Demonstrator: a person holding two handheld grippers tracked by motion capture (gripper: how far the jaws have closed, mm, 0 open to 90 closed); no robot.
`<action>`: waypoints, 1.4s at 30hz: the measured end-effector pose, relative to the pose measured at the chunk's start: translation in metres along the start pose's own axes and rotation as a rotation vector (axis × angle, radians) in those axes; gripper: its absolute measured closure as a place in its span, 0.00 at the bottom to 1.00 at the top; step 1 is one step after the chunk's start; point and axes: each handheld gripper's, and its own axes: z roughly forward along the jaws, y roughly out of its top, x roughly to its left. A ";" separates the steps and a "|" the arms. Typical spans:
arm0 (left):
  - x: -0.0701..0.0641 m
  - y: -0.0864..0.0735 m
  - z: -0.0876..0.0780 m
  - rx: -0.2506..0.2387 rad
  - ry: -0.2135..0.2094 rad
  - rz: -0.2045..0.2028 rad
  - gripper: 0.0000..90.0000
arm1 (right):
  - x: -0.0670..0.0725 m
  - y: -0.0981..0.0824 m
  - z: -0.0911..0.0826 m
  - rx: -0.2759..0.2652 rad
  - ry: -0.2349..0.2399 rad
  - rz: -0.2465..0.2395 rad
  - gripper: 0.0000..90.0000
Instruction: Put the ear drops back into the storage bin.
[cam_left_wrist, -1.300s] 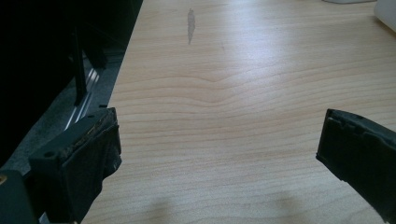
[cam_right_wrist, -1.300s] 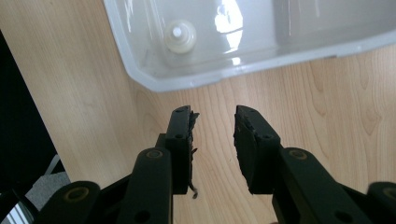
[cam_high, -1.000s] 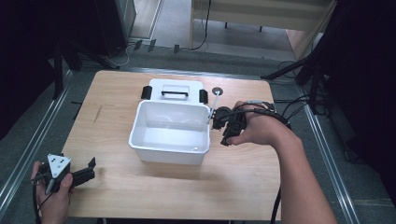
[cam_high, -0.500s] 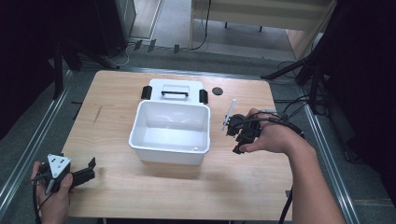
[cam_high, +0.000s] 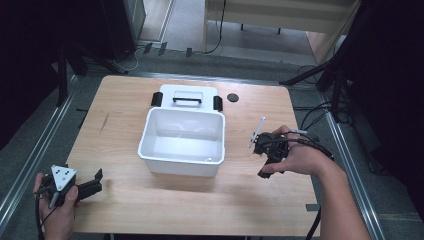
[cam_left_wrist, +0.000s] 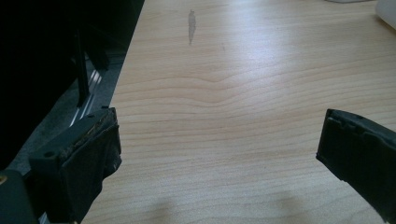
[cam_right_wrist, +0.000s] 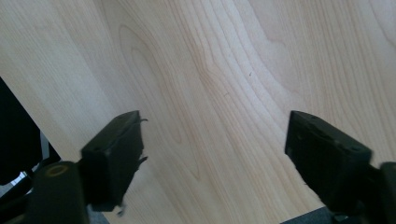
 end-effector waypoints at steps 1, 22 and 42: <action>0.000 0.000 0.000 0.000 0.000 0.001 0.00 | -0.001 -0.003 0.003 -0.005 -0.002 0.005 0.17; -0.001 0.000 0.001 0.002 0.001 0.006 0.00 | -0.004 -0.067 0.046 -0.322 -0.157 0.286 0.11; -0.002 0.000 0.001 0.007 -0.008 0.010 0.00 | 0.008 -0.118 0.106 -0.699 -0.225 0.626 0.14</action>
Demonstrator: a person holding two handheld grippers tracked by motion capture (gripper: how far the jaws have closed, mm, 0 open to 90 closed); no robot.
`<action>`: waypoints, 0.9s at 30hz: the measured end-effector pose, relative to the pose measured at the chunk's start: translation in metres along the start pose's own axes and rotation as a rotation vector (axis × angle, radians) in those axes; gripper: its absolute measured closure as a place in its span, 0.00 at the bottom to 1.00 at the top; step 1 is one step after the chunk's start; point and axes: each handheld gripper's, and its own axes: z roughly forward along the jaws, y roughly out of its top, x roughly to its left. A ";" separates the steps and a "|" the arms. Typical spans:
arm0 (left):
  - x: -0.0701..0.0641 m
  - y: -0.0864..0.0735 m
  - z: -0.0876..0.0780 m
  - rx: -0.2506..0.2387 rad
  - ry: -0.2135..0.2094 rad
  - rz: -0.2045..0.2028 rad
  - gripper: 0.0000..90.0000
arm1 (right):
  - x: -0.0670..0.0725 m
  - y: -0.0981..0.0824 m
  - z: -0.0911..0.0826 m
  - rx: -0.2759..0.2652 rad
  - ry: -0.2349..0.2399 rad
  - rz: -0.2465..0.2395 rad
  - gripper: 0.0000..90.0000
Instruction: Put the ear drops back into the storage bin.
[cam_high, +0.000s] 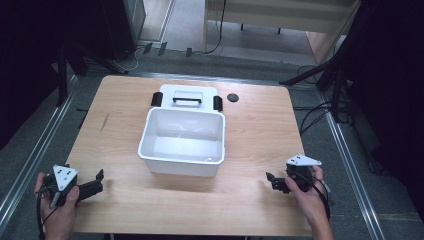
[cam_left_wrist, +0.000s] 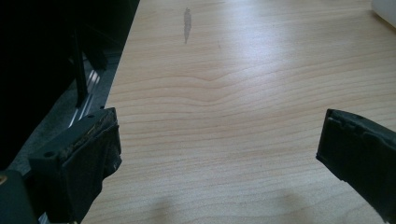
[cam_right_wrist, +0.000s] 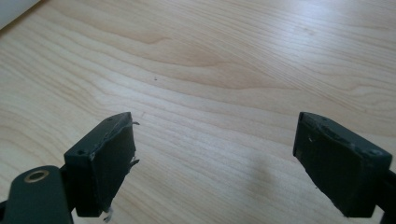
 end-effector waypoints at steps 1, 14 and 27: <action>0.001 0.000 0.000 -0.002 -0.003 -0.005 0.00 | -0.001 -0.007 0.000 -0.031 -0.024 0.029 0.15; 0.001 0.000 0.000 -0.001 -0.005 -0.011 0.00 | -0.010 -0.041 -0.005 -0.247 -0.138 0.200 0.15; 0.000 0.001 0.003 0.027 -0.010 0.012 0.00 | -0.013 -0.045 -0.010 -0.315 -0.164 0.264 0.15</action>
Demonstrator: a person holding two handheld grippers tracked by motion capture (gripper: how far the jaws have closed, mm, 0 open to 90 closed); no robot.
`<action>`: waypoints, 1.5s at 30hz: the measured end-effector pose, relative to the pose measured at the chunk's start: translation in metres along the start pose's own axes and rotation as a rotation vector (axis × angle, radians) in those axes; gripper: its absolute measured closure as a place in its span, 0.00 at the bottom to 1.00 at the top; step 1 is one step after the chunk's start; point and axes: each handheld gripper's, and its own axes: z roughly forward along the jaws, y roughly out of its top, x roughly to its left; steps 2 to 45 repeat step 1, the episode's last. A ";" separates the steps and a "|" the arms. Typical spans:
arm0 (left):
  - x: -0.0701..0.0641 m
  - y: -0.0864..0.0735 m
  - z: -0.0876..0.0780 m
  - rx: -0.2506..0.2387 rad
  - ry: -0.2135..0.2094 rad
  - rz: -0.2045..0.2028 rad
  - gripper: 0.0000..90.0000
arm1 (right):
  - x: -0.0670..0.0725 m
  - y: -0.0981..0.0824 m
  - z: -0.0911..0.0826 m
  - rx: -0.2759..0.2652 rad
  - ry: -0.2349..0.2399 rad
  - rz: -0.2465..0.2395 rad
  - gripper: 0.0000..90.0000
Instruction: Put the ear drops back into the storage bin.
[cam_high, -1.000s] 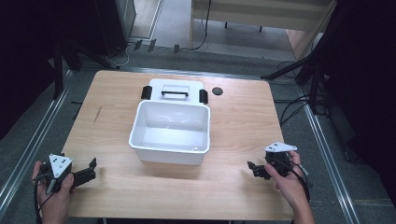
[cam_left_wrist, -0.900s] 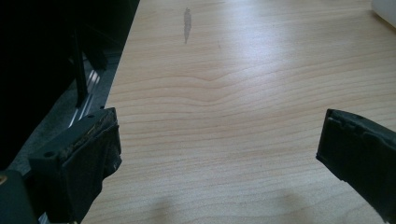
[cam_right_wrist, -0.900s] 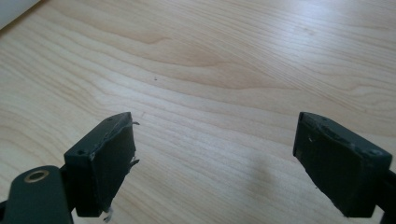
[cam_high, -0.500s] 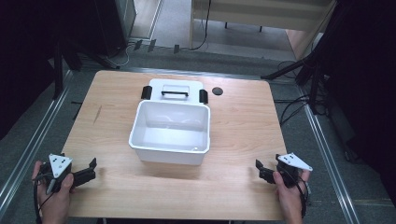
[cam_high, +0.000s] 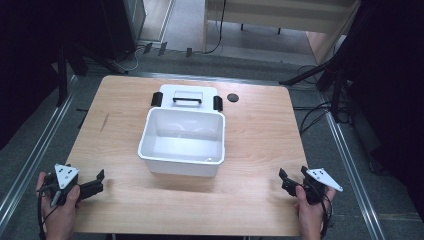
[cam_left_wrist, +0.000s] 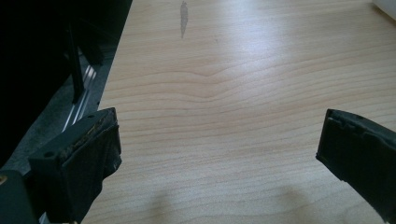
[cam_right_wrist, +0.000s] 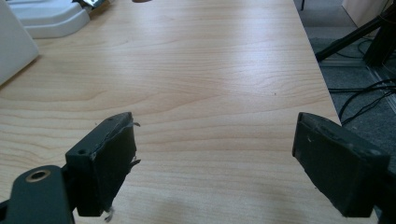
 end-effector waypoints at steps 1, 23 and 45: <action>0.000 0.000 0.000 -0.001 0.000 0.003 0.00 | 0.000 0.000 0.000 0.000 0.000 0.000 0.15; 0.000 0.000 0.000 -0.001 0.000 0.003 0.00 | 0.000 0.000 0.000 0.000 0.000 0.000 0.15; 0.000 0.000 0.000 -0.001 0.000 0.003 0.00 | 0.000 0.000 0.000 0.000 0.000 0.000 0.15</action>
